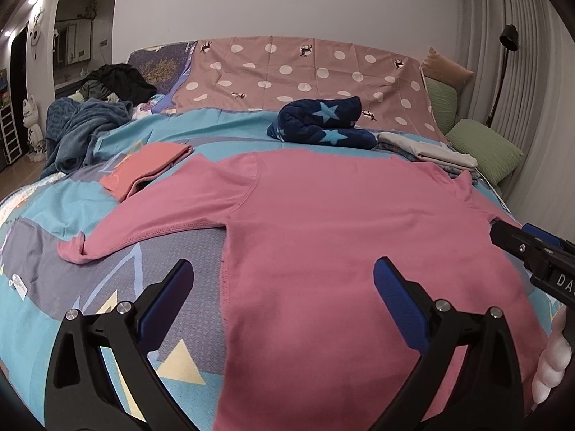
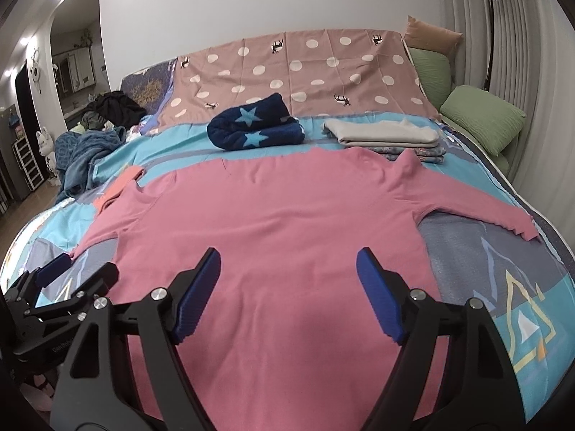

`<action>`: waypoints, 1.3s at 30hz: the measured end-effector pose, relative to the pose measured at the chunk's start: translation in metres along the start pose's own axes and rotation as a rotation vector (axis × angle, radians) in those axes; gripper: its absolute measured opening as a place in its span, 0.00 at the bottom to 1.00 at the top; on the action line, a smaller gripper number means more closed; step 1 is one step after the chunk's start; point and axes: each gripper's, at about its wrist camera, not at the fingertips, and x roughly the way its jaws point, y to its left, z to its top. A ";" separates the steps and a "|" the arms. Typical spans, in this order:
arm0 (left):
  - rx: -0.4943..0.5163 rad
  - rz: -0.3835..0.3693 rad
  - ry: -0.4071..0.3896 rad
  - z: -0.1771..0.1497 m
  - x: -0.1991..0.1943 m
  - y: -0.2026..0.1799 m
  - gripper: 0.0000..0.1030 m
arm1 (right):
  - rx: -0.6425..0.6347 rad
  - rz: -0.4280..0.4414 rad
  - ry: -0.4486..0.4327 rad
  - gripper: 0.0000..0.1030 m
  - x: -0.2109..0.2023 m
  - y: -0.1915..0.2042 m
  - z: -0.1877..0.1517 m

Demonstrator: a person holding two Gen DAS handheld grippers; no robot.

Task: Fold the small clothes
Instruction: 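Grasp the pink shirt's side edge with the left gripper and fold it inward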

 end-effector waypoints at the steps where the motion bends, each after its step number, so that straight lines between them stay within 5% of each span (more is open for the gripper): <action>1: -0.010 -0.003 0.007 0.001 0.003 0.005 0.98 | -0.004 -0.001 0.008 0.77 0.003 0.002 0.000; 7: -0.117 0.016 0.059 0.012 0.015 0.058 0.89 | -0.039 -0.039 0.034 0.78 0.018 0.007 0.006; 14: -0.411 0.285 0.249 0.014 0.065 0.199 0.82 | -0.032 -0.085 0.060 0.79 0.038 -0.004 0.014; 18: -0.581 0.378 0.367 0.004 0.099 0.277 0.82 | -0.053 -0.097 0.068 0.79 0.047 -0.003 0.018; 24: -0.697 0.460 0.477 -0.008 0.146 0.344 0.82 | -0.100 -0.099 0.070 0.80 0.056 0.004 0.023; 26: -0.690 0.493 0.473 -0.002 0.152 0.352 0.70 | -0.102 -0.099 0.074 0.80 0.058 0.004 0.024; 28: -0.700 0.442 0.440 0.003 0.154 0.360 0.22 | -0.096 -0.096 0.077 0.80 0.059 0.003 0.024; 30: -0.736 0.403 0.408 0.010 0.148 0.363 0.06 | -0.091 -0.095 0.076 0.80 0.058 0.001 0.024; 34: -0.636 0.305 0.236 0.051 0.116 0.328 0.06 | -0.087 -0.096 0.075 0.81 0.057 -0.003 0.025; 39: -0.415 0.037 0.050 0.118 0.071 0.216 0.06 | -0.080 -0.085 0.071 0.81 0.054 -0.010 0.030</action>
